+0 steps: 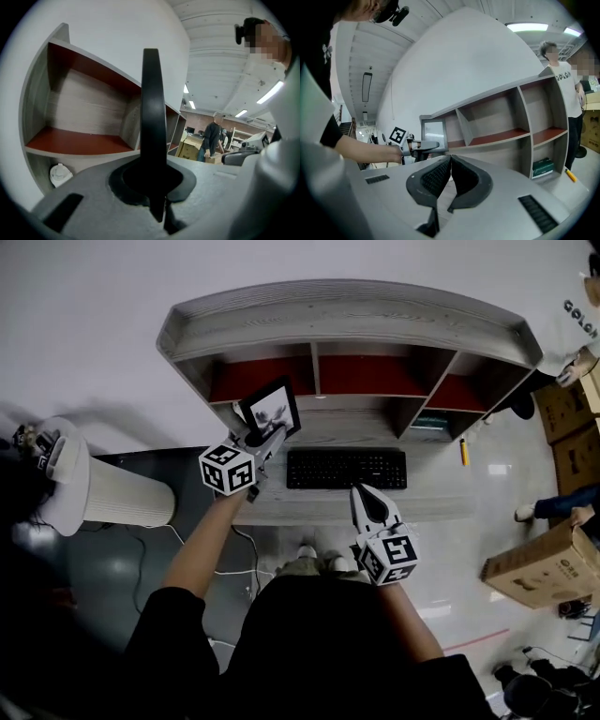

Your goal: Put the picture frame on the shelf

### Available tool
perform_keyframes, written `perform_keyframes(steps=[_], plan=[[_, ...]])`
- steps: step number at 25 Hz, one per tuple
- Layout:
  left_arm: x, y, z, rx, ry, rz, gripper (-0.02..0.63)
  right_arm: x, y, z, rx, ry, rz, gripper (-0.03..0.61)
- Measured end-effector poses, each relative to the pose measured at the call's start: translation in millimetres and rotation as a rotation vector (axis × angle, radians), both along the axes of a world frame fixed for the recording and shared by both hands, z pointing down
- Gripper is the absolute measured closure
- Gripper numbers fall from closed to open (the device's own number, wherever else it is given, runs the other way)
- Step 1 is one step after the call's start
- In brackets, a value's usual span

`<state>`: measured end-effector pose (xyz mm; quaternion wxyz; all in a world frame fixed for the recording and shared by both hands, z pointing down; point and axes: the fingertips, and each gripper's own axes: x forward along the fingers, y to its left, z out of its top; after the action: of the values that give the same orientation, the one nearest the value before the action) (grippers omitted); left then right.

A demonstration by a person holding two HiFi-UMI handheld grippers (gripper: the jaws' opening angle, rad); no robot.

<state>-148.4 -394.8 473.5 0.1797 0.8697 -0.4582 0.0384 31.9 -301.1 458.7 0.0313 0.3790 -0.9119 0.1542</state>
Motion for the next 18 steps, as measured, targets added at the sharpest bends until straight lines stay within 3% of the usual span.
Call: perform_keyframes(steps=[3, 8, 12, 18], plan=[[-9.4, -23.2, 0.6, 0.001, -0.027, 0.034, 0.589, -16.3, -6.0, -8.9, 0.008, -0.012, -0.006, 0.566], [-26.9, -59.6, 4.0, -0.034, 0.038, 0.044, 0.589, -35.0, -22.2, -5.0, 0.015, 0.010, 0.005, 0.566], [-38.4, -81.0, 11.6, -0.084, 0.045, 0.050, 0.589, -52.0, -37.5, -9.2, 0.019, 0.028, -0.005, 0.566], [-41.2, -105.5, 10.3, -0.093, 0.081, 0.097, 0.589, -79.0, -55.1, -12.7, 0.023, 0.056, -0.031, 0.566]])
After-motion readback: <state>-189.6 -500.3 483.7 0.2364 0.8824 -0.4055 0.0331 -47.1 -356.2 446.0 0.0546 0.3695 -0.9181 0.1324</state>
